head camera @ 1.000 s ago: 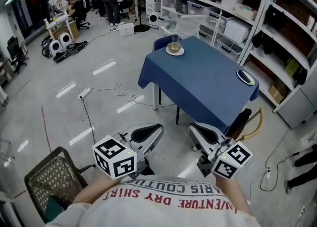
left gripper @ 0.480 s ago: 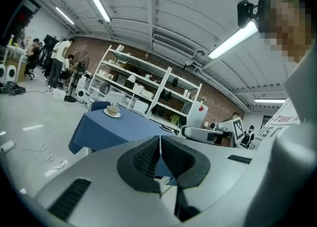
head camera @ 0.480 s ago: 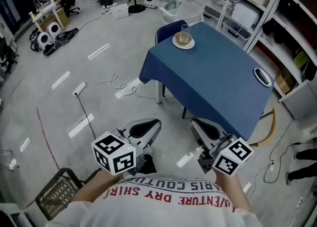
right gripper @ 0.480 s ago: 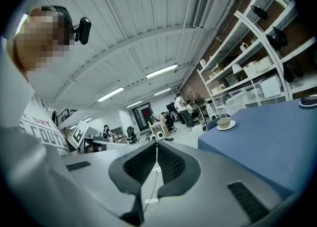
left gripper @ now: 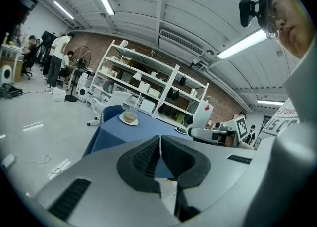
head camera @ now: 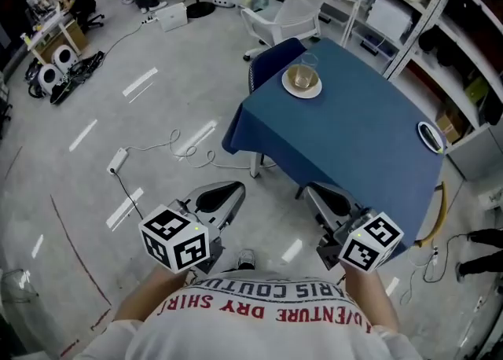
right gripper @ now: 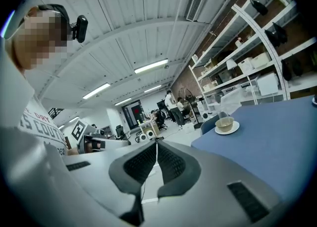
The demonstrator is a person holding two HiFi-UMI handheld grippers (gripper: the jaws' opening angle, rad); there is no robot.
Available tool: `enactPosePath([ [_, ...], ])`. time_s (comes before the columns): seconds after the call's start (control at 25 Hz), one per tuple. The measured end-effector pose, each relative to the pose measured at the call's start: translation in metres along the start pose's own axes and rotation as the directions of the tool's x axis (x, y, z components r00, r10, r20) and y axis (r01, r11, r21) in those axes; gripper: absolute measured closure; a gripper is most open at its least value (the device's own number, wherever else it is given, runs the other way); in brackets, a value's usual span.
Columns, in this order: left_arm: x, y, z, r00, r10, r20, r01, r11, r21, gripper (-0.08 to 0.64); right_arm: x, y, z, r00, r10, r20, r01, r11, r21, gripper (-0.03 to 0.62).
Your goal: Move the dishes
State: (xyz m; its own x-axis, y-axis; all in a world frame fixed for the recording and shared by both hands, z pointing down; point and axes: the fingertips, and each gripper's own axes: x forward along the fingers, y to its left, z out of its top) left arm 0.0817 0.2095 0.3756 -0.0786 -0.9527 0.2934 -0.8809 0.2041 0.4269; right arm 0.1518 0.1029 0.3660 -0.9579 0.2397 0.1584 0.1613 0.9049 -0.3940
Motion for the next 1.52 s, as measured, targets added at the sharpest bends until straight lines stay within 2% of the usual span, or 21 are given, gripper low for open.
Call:
enactPosePath([
  [0.2, 0.014, 0.046, 0.013, 1.0, 0.0, -0.017, 0.0, 1.0, -0.004, 0.528, 0.035, -0.021, 0.013, 0.999, -0.041, 0.032, 0.04, 0.999, 0.005, 0.568],
  [0.44, 0.056, 0.071, 0.029, 0.999, -0.024, -0.034, 0.024, 1.0, -0.001, 0.528, 0.054, -0.057, 0.023, 0.997, -0.069, 0.04, 0.069, 0.998, 0.002, 0.568],
  [0.64, 0.1, 0.088, 0.043, 0.997, -0.049, -0.059, 0.05, 0.999, 0.001, 0.528, 0.071, -0.102, 0.033, 0.995, -0.096, 0.04, 0.096, 0.995, 0.007, 0.568],
  [1.0, 0.181, 0.137, 0.089, 0.994, -0.057, -0.093, 0.056, 0.998, -0.008, 0.528, 0.122, -0.188, 0.068, 0.995, -0.097, 0.015, 0.097, 0.995, 0.004, 0.563],
  [1.16, 0.218, 0.156, 0.113, 0.995, -0.05, -0.091, 0.049, 0.999, -0.015, 0.528, 0.144, -0.226, 0.08, 0.996, -0.093, -0.015, 0.092, 0.996, -0.014, 0.491],
  [1.28, 0.243, 0.164, 0.136, 0.994, -0.051, -0.096, 0.051, 0.999, -0.009, 0.528, 0.157, -0.26, 0.091, 0.991, -0.122, -0.051, 0.12, 0.992, -0.029, 0.434],
  [1.4, 0.264, 0.174, 0.151, 0.993, -0.057, -0.099, 0.057, 0.998, -0.005, 0.528, 0.175, -0.287, 0.097, 0.984, -0.155, -0.084, 0.148, 0.985, -0.085, 0.348],
  [1.52, 0.275, 0.184, 0.154, 0.991, -0.067, -0.115, 0.067, 0.998, -0.011, 0.528, 0.194, -0.303, 0.095, 0.975, -0.193, -0.114, 0.174, 0.972, -0.159, 0.313],
])
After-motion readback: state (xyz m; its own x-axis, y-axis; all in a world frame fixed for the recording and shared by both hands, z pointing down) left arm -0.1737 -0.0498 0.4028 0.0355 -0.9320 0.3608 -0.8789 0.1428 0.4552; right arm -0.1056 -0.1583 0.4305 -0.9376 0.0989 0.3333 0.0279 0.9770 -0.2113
